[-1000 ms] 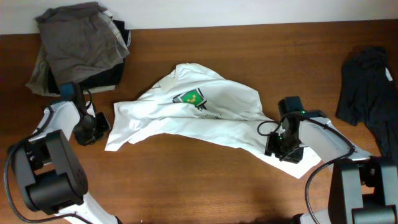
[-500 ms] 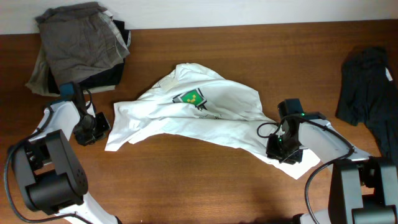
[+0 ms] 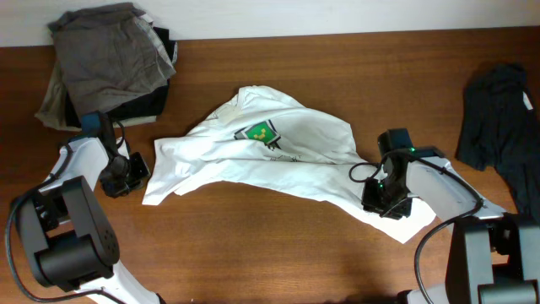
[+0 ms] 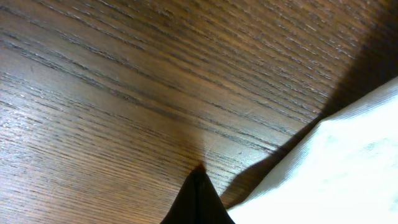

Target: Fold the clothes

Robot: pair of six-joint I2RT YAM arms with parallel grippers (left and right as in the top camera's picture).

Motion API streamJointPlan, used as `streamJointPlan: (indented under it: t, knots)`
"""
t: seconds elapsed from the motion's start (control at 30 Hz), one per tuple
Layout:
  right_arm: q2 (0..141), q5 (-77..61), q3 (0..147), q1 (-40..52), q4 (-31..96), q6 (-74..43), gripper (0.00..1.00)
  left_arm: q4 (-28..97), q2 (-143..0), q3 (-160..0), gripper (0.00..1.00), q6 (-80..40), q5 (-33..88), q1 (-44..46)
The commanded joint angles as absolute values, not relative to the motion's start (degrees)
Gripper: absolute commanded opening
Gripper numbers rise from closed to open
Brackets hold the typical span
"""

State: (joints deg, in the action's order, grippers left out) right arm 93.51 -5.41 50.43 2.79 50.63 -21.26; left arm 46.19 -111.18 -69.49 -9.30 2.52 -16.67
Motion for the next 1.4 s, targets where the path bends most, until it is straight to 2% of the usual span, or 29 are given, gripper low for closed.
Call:
streamJointPlan:
  t: [0.0,0.27,0.37,0.4,0.5,0.7,0.9,1.37]
  knots:
    - [93.6,-5.2,48.6,2.9,49.6,-21.7,0.38,45.8,-113.9,-68.7,0.01,-9.8,2.7,-16.3]
    - [93.6,-4.4,48.4,2.9,49.7,-21.7,0.37,45.8,-113.9,-68.7,0.01,-9.8,2.7,-16.3]
    - [93.6,-4.2,48.4,2.9,49.3,-21.7,0.25,45.9,-113.9,-68.7,0.01,-9.8,2.7,-16.3]
    - [93.6,-4.3,48.4,2.9,49.1,-22.0,0.17,45.9,-113.9,-68.7,0.01,-9.8,2.7,-16.3]
    - [93.6,-4.3,48.4,2.9,49.0,-23.0,0.04,45.9,-113.9,-68.7,0.01,-9.8,2.7,-16.3]
    - [93.6,-4.2,49.5,2.9,49.8,-23.2,0.04,46.5,-113.9,-68.7,0.01,-9.8,6.5,-16.3]
    - [90.8,-4.2,56.8,2.9,56.6,-23.2,0.04,48.8,-111.4,-69.3,0.01,-9.8,7.8,-16.3]
    - [73.7,-4.3,70.6,3.0,67.5,-23.2,0.04,50.0,-79.0,-69.5,0.01,-9.8,11.2,-16.2]
